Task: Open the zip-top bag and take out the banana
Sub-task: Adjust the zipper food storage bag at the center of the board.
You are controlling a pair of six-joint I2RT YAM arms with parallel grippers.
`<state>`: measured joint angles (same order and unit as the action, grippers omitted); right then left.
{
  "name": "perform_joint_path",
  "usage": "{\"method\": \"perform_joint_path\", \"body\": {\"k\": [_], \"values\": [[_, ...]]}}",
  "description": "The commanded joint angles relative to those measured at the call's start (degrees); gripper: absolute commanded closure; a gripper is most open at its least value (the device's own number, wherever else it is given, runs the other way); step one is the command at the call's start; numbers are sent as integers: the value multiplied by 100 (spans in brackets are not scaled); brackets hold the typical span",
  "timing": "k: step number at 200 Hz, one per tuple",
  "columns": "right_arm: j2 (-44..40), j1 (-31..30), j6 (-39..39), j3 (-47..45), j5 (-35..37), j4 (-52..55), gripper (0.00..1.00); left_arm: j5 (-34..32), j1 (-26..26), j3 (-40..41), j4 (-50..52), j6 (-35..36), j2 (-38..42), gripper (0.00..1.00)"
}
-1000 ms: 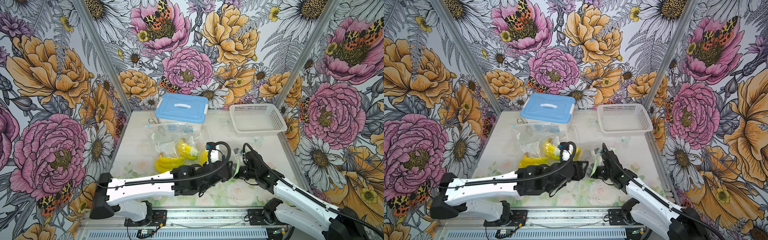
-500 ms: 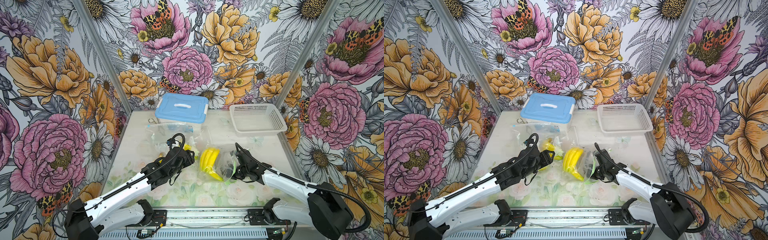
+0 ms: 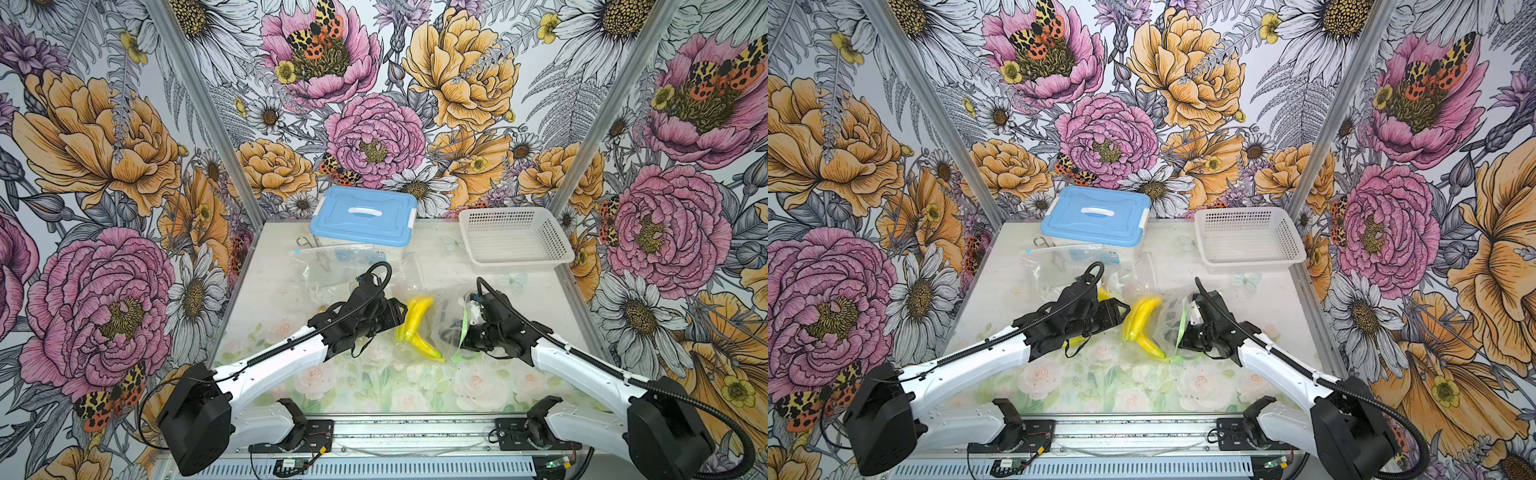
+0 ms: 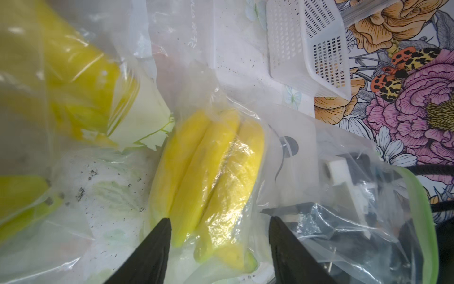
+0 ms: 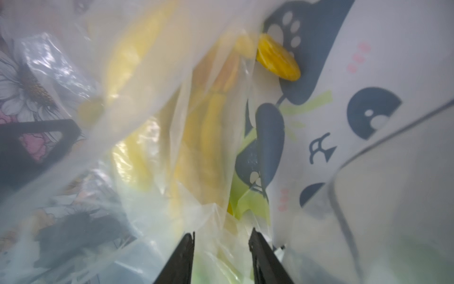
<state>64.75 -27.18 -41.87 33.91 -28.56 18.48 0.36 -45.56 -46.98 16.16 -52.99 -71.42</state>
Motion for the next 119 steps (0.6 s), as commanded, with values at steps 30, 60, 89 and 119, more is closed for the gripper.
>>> {"method": "perform_joint_path", "body": {"k": [30, 60, 89, 119], "values": [[41, 200, 472, 183, -966, -256, 56, -172, -296, -393, -301, -66, -587, 35], [70, 211, 477, 76, -1202, -570, 57, -361, -382, -200, -353, -262, -610, 35], [343, 205, 417, 12, -1325, -1096, 65, -331, -288, -114, -377, -184, -712, 37], [692, 92, 181, -27, -1285, -1486, 69, -239, -169, 37, -460, -109, -751, 41]]}}
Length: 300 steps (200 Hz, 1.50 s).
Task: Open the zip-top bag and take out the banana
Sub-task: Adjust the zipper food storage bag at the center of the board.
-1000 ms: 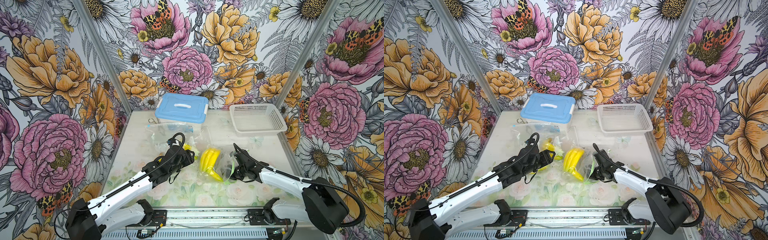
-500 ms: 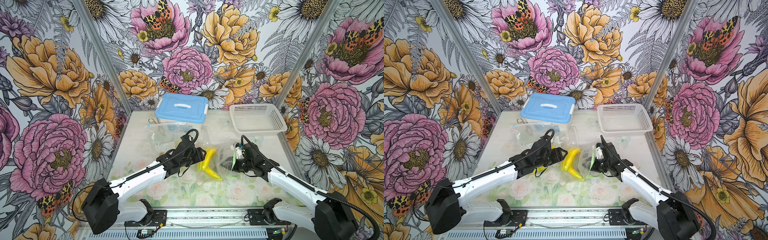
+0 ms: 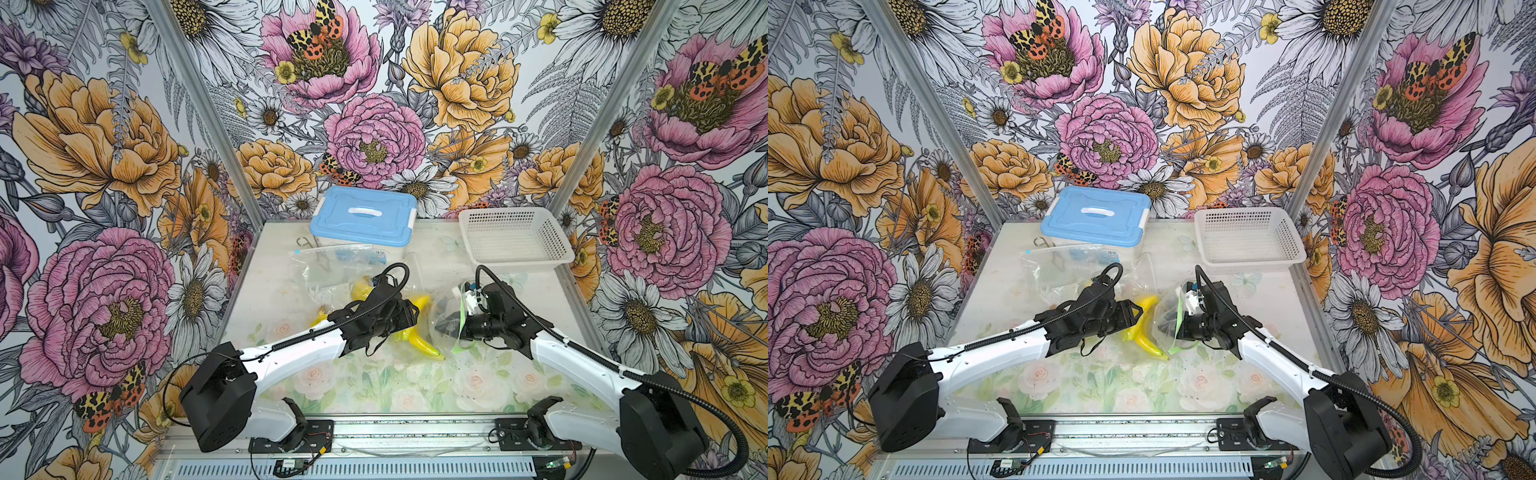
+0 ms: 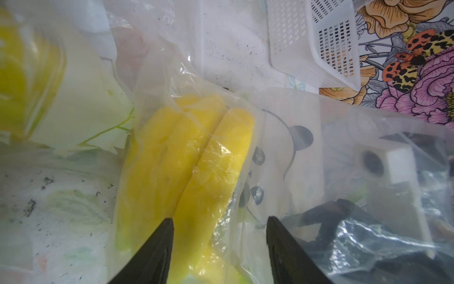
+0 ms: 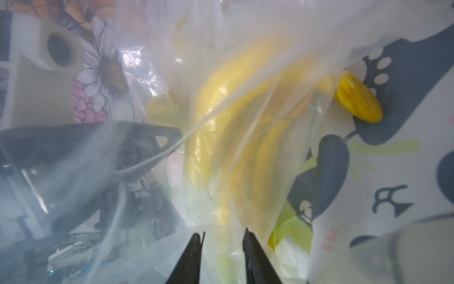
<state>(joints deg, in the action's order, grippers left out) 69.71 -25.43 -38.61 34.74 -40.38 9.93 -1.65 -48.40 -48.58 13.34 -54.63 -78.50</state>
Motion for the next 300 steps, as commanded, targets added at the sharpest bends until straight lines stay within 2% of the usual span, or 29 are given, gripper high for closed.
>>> {"method": "perform_joint_path", "body": {"k": [1, 36, 55, 91, 121, 142, 224, 266, 300], "values": [[202, -84, -159, -113, -102, -654, 69, -33, 118, 211, -181, 52, -43, 41], [585, -116, -396, -57, -164, -1108, 69, 113, 326, 625, -470, -4, 36, 48], [668, -143, -364, 24, -117, -1104, 68, 231, 431, 673, -484, 14, 49, 49], [889, -129, -349, 85, -152, -1141, 64, 507, 583, 1008, -512, -171, 594, 36], [1107, -137, -486, 107, -309, -1478, 62, 822, 805, 1837, -1055, -608, 1238, 35], [1182, -138, -504, 120, -308, -1529, 61, 842, 849, 2187, -1325, -774, 1414, 35], [1165, -164, -536, 149, -299, -1491, 60, 906, 647, 2433, -1936, -965, 1093, 39], [1219, -190, -536, 229, -298, -1481, 59, 739, 219, 2589, -2148, -1175, 959, 42], [1279, -190, -548, 253, -375, -1512, 59, 380, -75, 2950, -2257, -1471, 1262, 44]]}}
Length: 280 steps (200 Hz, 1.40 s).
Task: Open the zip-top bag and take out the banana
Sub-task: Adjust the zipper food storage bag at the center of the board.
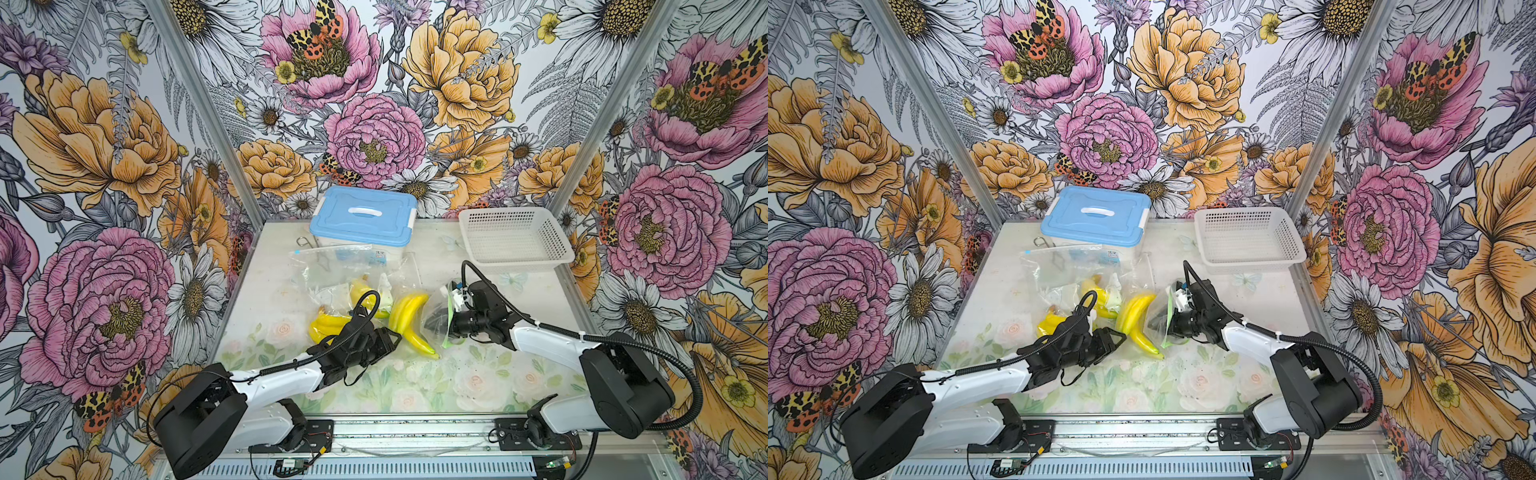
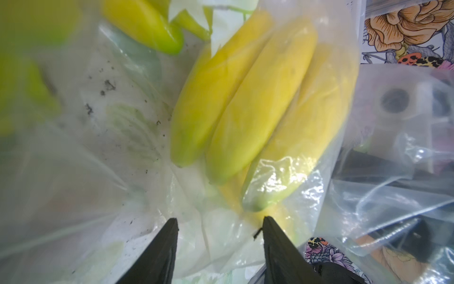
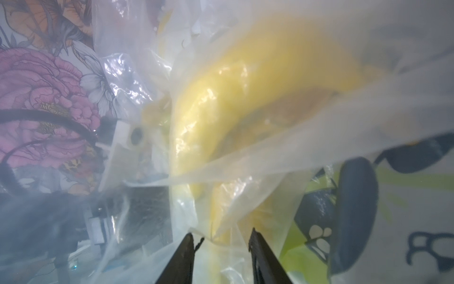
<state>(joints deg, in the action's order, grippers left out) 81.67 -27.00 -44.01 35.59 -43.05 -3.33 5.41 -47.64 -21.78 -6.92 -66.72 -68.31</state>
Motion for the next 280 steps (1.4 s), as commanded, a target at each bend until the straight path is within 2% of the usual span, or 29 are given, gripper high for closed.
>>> {"method": "perform_joint_path", "body": {"k": [1, 14, 27, 52, 69, 108, 131, 184, 216, 241, 265, 280], "values": [[85, -33, -10, 167, -112, -185, 59, -337, -164, 279, -231, -271, 259, 45], [95, -43, 6, 169, -150, -176, 59, -435, -189, 355, -271, -312, 326, 49], [104, -50, 35, 168, -215, -151, 59, -454, -199, 359, -386, -300, 248, 58], [52, -73, 118, 184, -282, -106, 57, -177, -88, 87, -500, -107, -65, 83], [-35, -77, 150, 138, -276, -181, 57, -102, 4, -275, -106, 82, 52, 100], [160, -86, 221, -105, -60, -256, 58, -104, 441, -1423, 1795, 679, 1055, 100], [437, -77, 89, -353, 146, -590, 58, 161, 746, -1948, 2467, 919, 1243, 100], [1056, -86, 59, -422, 410, -839, 59, 325, 836, -2464, 2823, 1137, 1078, 100], [1201, -77, 200, -474, 527, -643, 60, 256, 903, -3196, 3274, 1379, 1075, 100], [1161, -18, 242, -631, 613, -642, 60, 188, 831, -3593, 3416, 1352, 1082, 100], [1072, 51, 292, -718, 623, -633, 60, -40, 234, -4123, 3481, 1548, 830, 100], [1048, 96, 310, -738, 650, -618, 60, -126, 178, -3951, 3654, 1494, 843, 100]]}}
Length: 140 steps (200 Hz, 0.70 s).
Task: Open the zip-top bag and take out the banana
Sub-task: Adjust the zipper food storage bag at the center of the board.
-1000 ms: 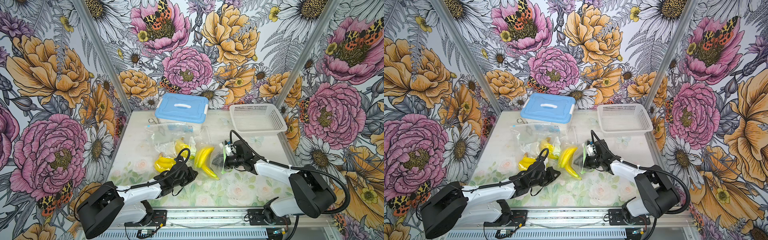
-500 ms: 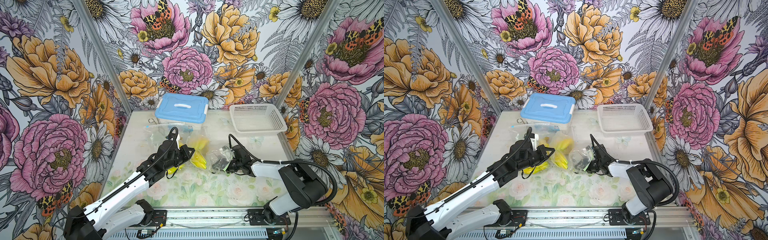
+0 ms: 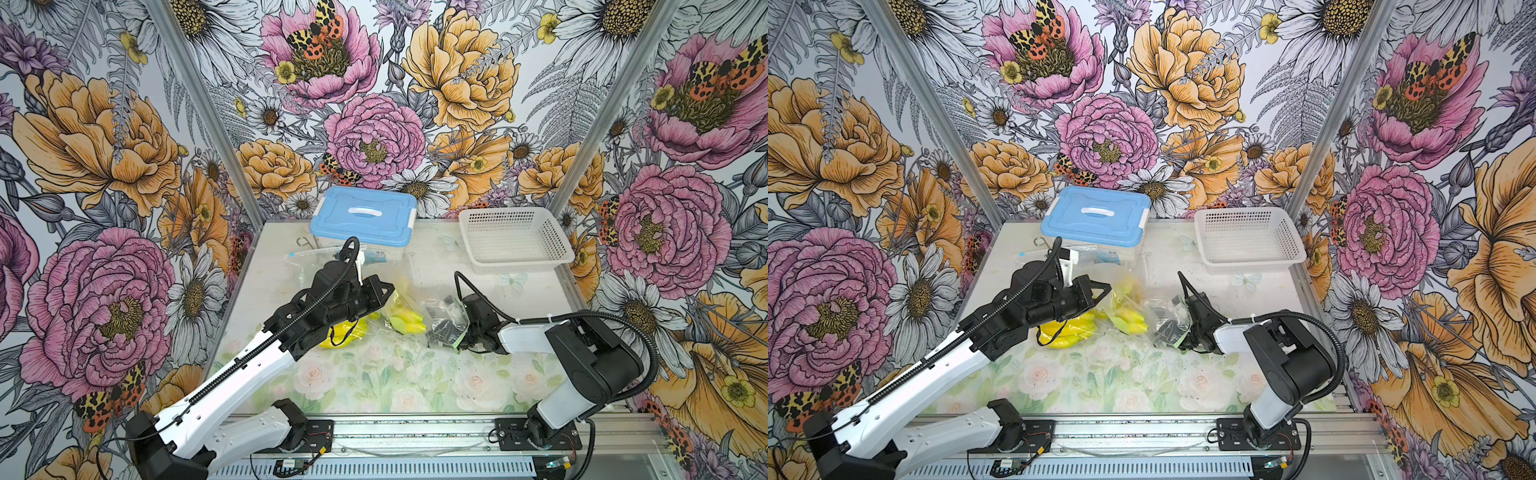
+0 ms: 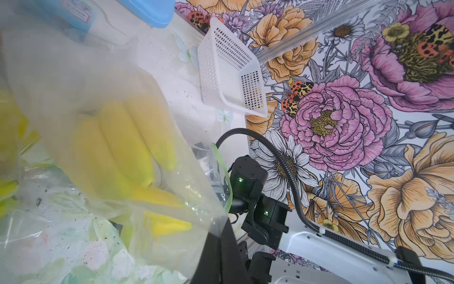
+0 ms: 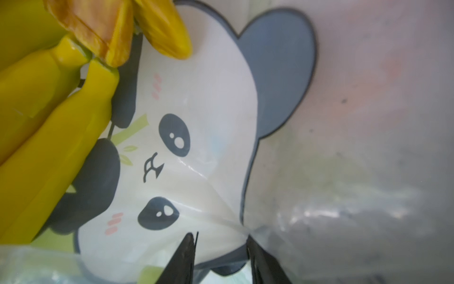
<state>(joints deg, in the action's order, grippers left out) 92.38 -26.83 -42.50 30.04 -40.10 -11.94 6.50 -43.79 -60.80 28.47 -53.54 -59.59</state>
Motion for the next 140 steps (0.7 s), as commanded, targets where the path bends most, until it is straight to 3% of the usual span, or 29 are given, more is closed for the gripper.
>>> {"method": "perform_joint_path", "body": {"k": [1, 21, 40, 81, 127, 140], "values": [[-21, 85, 157, -187, 359, 244, 60, -223, -195, -17, 98, 155, -19, 100], [-76, 116, 147, -207, 371, 261, 60, -228, -201, 314, -245, 36, 187, 100], [-145, 149, 150, -236, 424, 283, 60, -318, 71, 615, 419, 133, 424, 100], [-431, 213, 81, -249, 367, 314, 59, -592, 605, 2118, 1181, -553, 1576, 100], [-515, 222, -68, 38, -56, 287, 55, -554, 559, 2619, 1170, -791, 1565, 100], [-521, 218, -113, 150, -99, 285, 52, -607, 574, 2517, 1197, -734, 1584, 79]]}}
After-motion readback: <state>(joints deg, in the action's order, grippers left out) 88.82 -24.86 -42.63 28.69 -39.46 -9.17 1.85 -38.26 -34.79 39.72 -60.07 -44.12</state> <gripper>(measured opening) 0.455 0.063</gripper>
